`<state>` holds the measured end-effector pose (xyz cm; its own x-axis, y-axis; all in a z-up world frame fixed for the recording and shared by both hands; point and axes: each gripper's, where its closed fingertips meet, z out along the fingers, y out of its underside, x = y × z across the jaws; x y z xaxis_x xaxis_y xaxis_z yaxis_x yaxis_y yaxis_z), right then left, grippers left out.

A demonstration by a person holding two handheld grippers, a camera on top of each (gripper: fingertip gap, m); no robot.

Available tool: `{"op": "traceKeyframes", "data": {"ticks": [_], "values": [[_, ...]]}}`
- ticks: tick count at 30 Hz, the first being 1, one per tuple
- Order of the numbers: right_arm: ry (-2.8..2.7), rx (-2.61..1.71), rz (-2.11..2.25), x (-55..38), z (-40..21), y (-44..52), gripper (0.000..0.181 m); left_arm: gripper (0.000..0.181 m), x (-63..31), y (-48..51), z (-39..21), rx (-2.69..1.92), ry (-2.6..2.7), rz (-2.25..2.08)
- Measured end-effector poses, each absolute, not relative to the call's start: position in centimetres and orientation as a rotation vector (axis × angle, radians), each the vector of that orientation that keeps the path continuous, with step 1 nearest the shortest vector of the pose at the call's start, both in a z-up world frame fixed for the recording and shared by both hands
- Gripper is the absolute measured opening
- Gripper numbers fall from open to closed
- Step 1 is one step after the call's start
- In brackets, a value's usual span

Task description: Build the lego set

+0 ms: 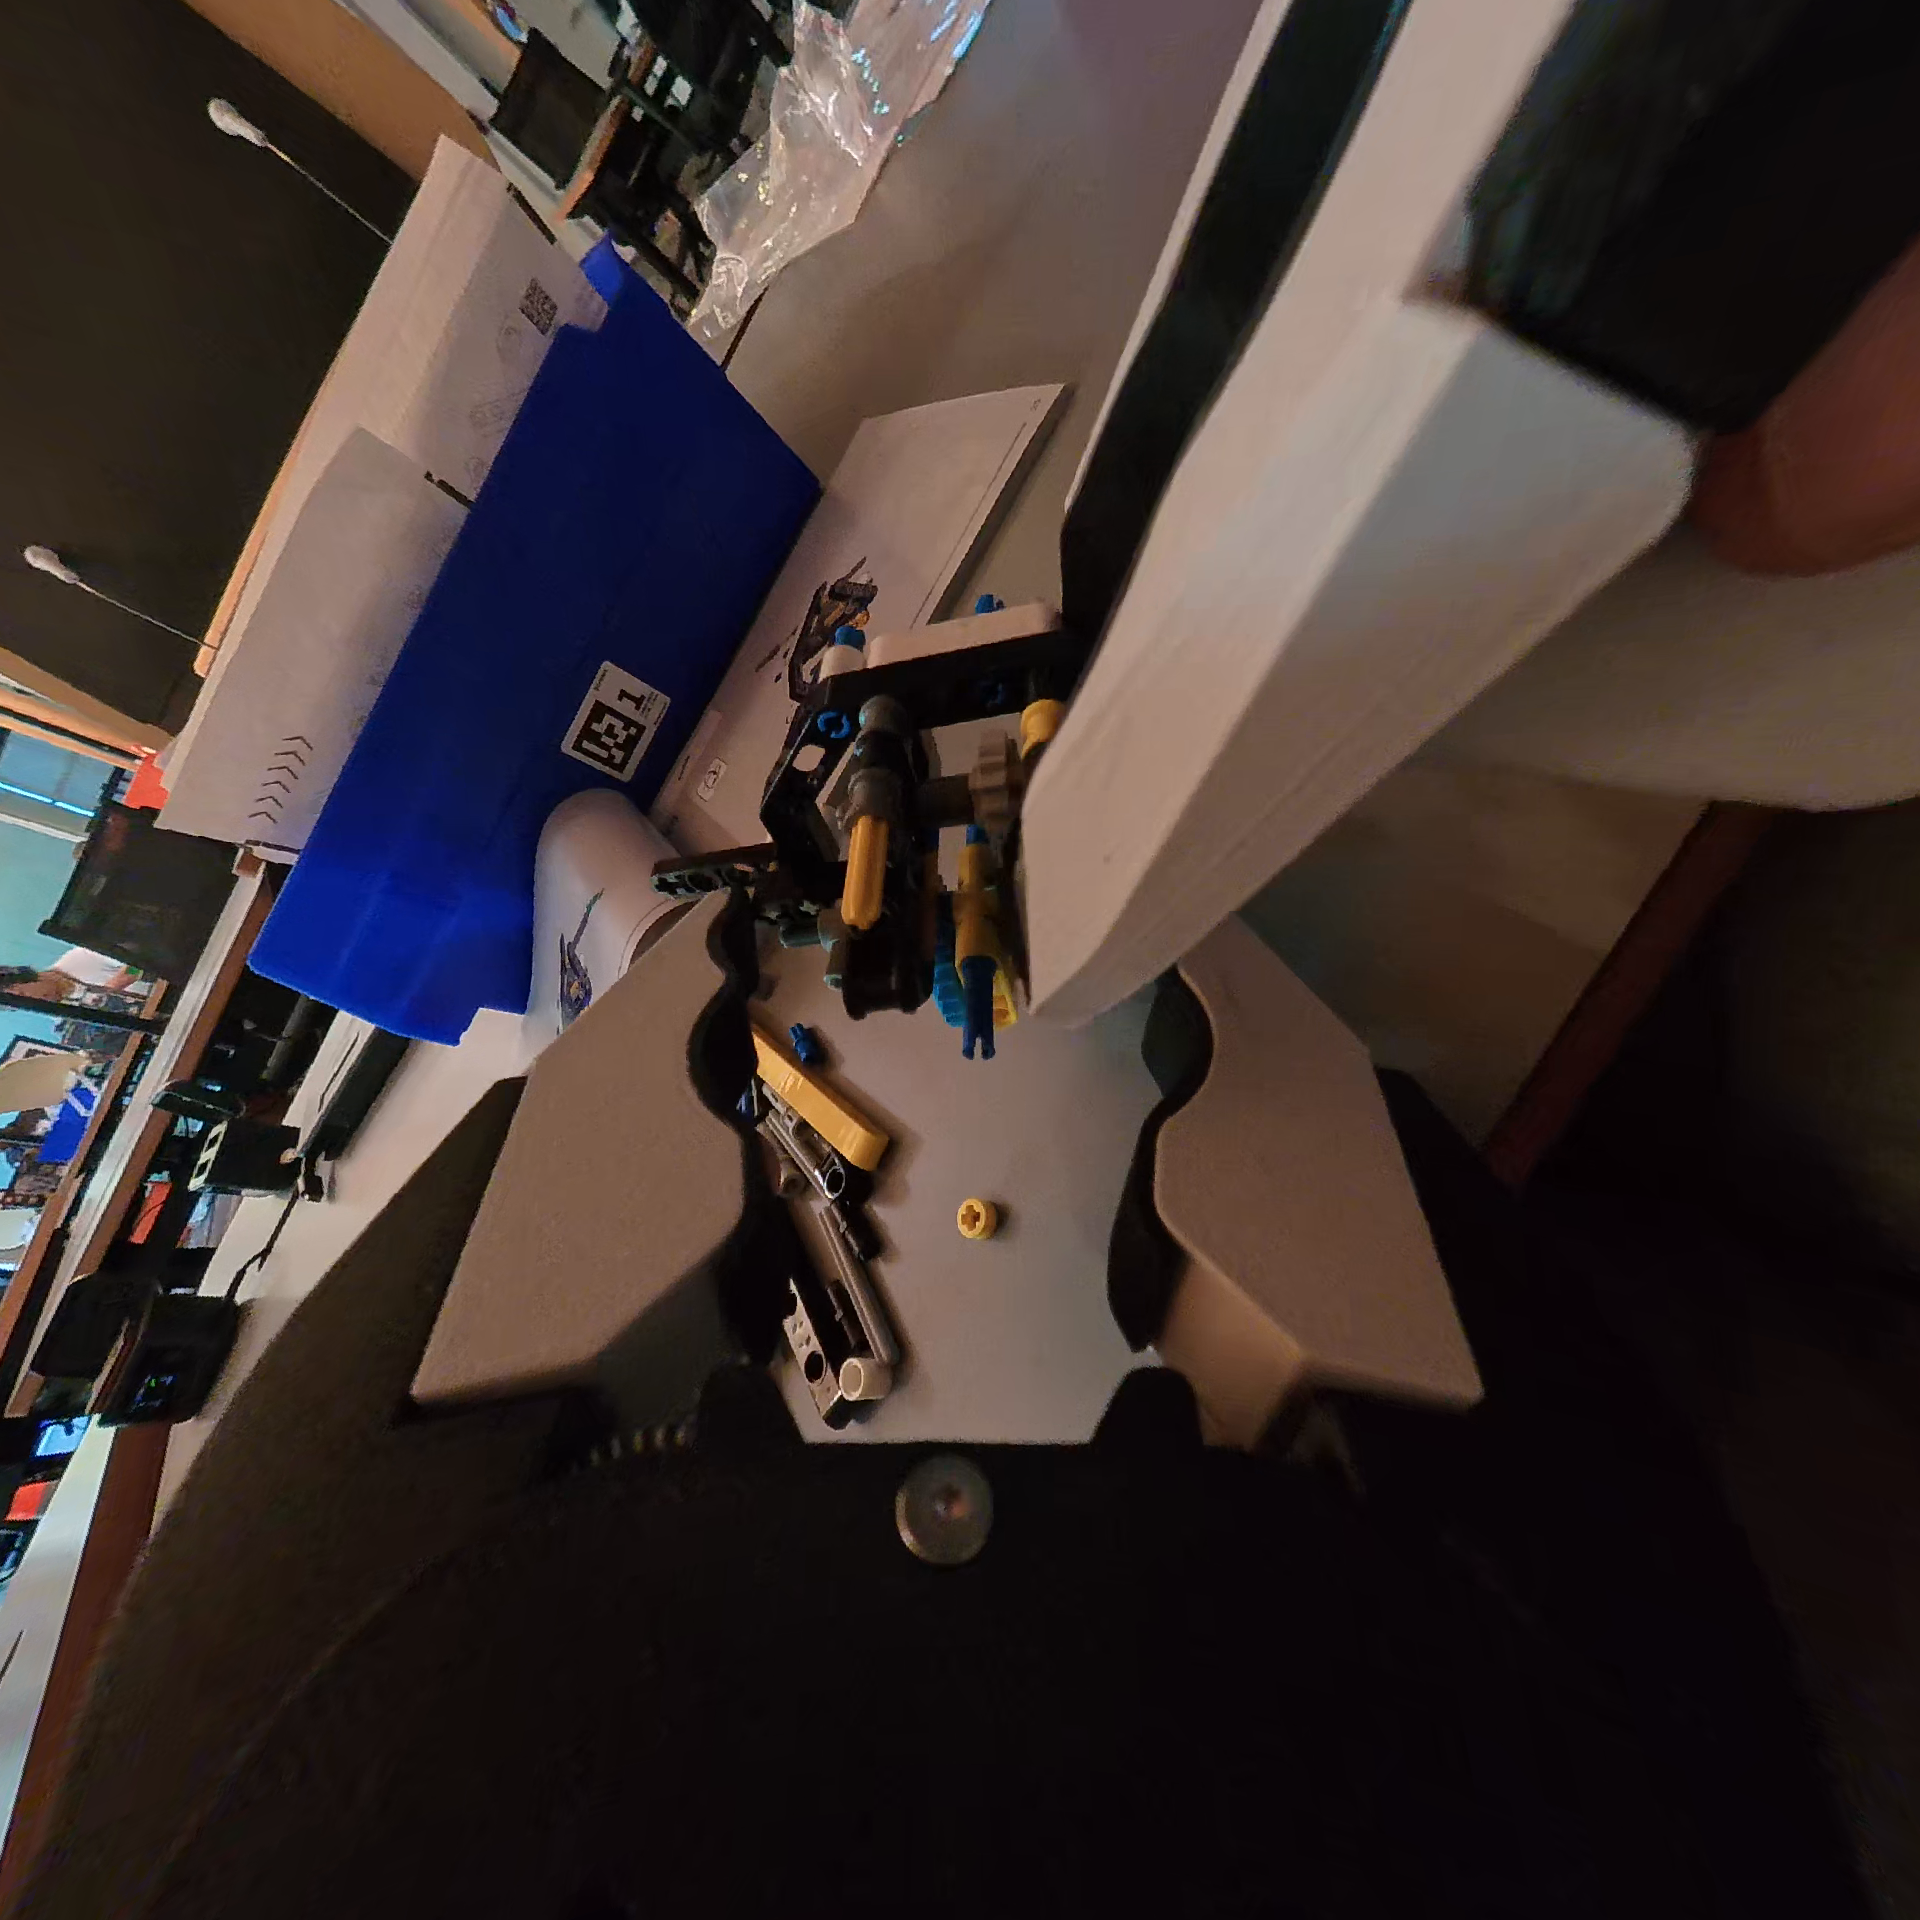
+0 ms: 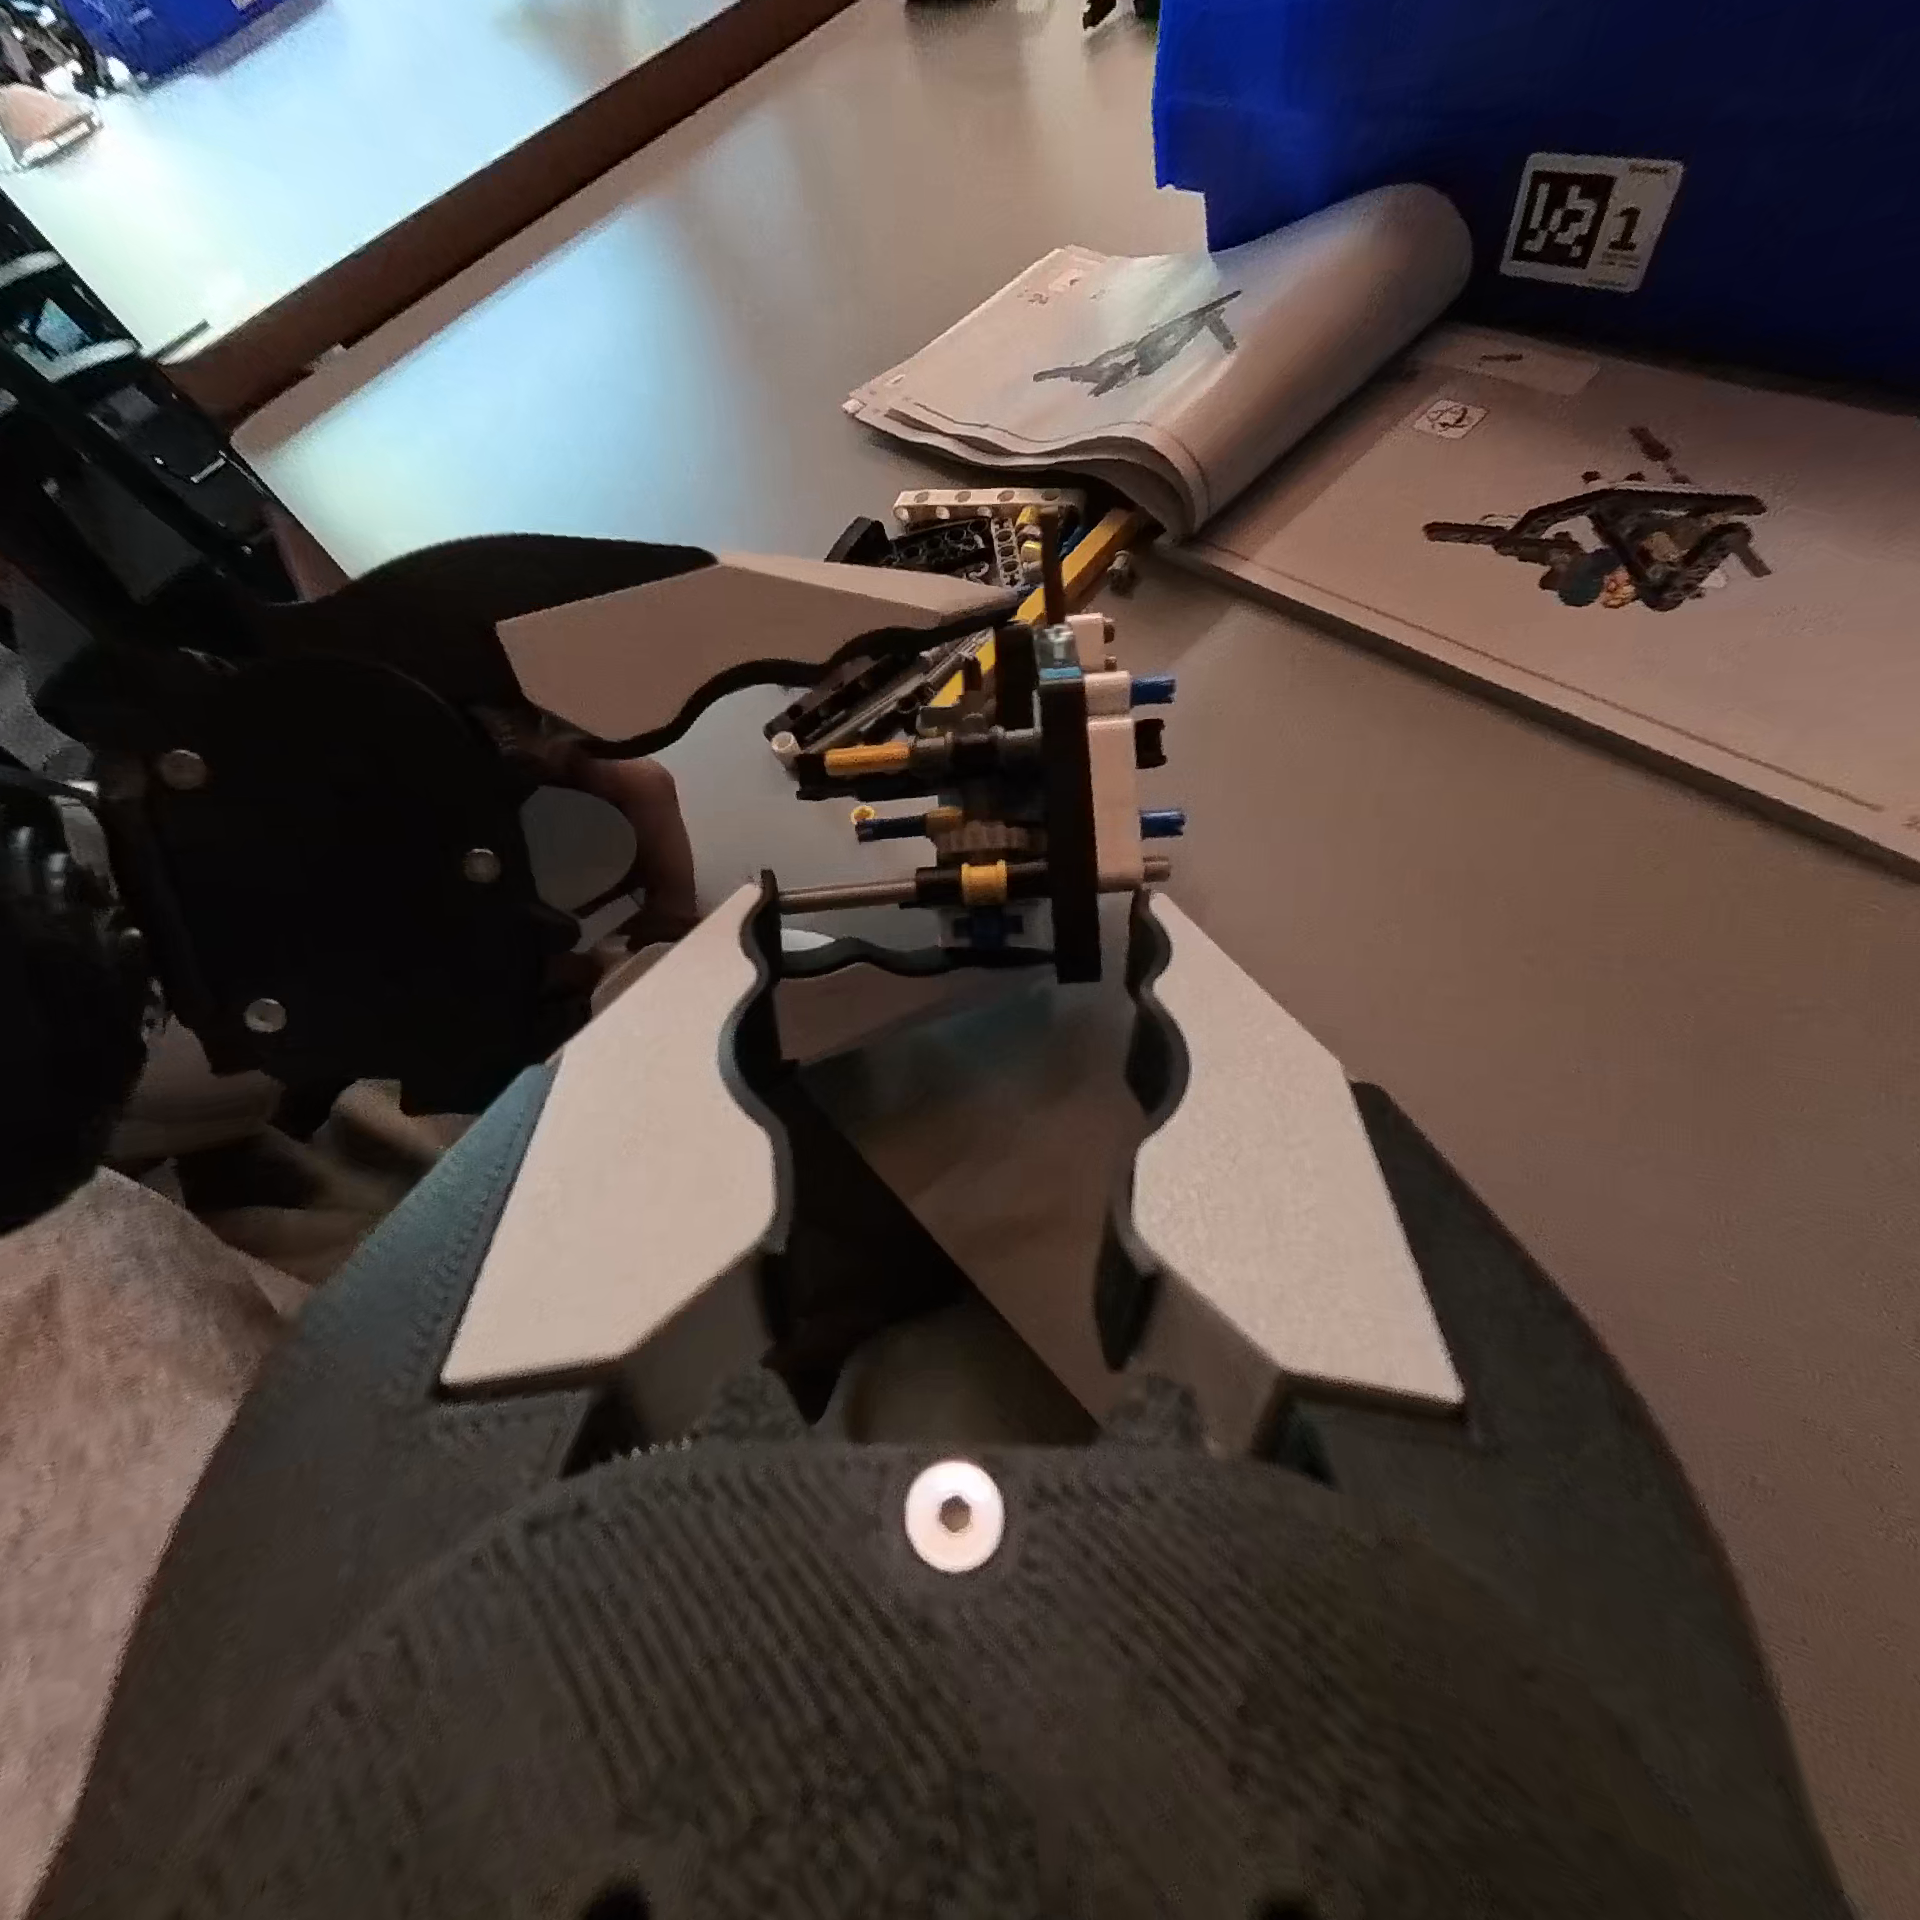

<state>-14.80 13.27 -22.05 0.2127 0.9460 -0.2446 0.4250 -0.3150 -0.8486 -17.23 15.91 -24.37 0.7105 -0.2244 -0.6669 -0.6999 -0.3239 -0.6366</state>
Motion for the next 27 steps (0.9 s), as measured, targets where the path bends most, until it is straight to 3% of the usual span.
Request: {"op": "traceKeyframes", "data": {"ticks": [1, 10, 11, 12, 16, 21, 24, 27], "values": [[-1.283, -1.848, 1.035, -14.8, -22.0, 13.2, 0.063, 0.075, -17.2, 15.9, -24.4, -1.884, 0.717, 0.573], [-1.387, -1.832, 0.958, -14.5, -22.2, 13.1, 0.058, 0.075, -17.2, 15.9, -24.4, -1.888, 0.718, 0.566], [-1.396, -1.824, 0.936, -14.4, -22.2, 13.3, 0.052, 0.075, -17.1, 15.8, -24.3, -1.885, 0.721, 0.569], [-1.401, -1.795, 0.881, -14.1, -22.1, 13.8, 0.022, 0.074, -17.0, 15.8, -24.3, -1.879, 0.727, 0.57], [-1.405, -1.812, 0.908, -13.9, -22.2, 13.7, 0.023, 0.074, -16.9, 15.8, -24.2, -1.863, 0.731, 0.59], [-1.408, -1.837, 1.036, -14.5, -22.0, 12.1, 0.07, 0.074, -17.0, 15.9, -24.1, -1.867, 0.719, 0.593], [-1.397, -1.863, 1.037, -14.5, -22.2, 12.3, 0.071, 0.068, -16.9, 15.8, -24.1, -1.86, 0.725, 0.604], [-1.357, -1.905, 1.028, -14.6, -22.6, 12.7, 0.075, 0.075, -16.8, 15.9, -24.0, -1.834, 0.743, 0.653]]}}
